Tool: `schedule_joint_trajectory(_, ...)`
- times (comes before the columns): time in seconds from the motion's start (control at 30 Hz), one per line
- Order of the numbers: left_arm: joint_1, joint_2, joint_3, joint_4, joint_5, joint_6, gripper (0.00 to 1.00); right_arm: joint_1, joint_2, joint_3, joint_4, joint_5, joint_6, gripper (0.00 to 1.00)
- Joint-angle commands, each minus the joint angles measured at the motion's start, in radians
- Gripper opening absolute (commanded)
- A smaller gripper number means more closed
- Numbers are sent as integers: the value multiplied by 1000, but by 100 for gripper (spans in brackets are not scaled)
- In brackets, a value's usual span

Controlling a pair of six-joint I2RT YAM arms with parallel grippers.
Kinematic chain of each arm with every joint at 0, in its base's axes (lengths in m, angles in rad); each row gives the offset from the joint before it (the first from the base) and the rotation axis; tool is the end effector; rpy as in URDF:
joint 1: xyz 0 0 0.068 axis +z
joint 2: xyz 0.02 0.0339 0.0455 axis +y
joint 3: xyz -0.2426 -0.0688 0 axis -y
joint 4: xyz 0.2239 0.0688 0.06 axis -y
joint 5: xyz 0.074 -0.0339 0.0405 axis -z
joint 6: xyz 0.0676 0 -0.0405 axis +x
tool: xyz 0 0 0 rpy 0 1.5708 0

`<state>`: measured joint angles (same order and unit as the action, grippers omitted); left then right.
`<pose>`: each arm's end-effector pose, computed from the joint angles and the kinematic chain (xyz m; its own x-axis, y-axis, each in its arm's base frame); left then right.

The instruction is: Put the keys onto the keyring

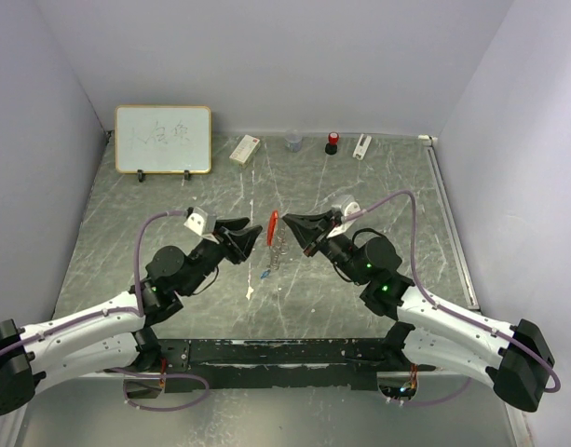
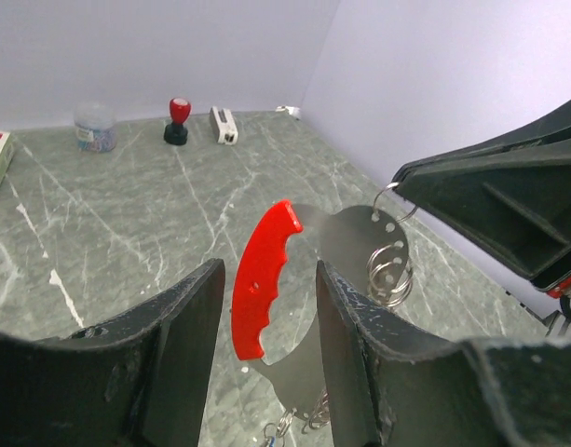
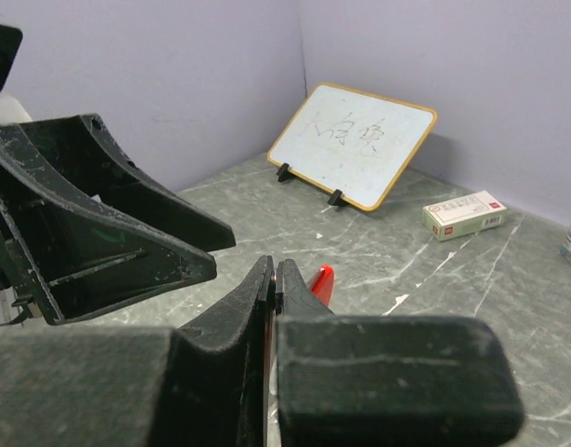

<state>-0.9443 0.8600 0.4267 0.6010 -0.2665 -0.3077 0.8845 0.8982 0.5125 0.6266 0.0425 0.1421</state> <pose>0.1477 -0.1738 0.2810 -0.0973 -0.3639 -0.9263 0.6293 0.6986 -0.3405 0.1520 0.1810 0.3084 0.0439 0.2769 -0.9599 -0.7606 0.6322 0.1476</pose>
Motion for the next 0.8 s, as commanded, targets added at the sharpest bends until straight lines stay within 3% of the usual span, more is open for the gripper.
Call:
schedule_joint_trajectory(0.0, 1, 8, -4, 136, 71, 48, 55, -2, -6, 14, 59, -42, -29, 0)
schedule_joint_trajectory(0.4, 1, 84, 9, 256, 252, 86, 55, -2, 14, 12, 99, -139, -56, 0)
schedule_joint_trajectory(0.77, 4, 118, 18, 279, 265, 101, 55, -2, 20, 27, 91, -178, -62, 0)
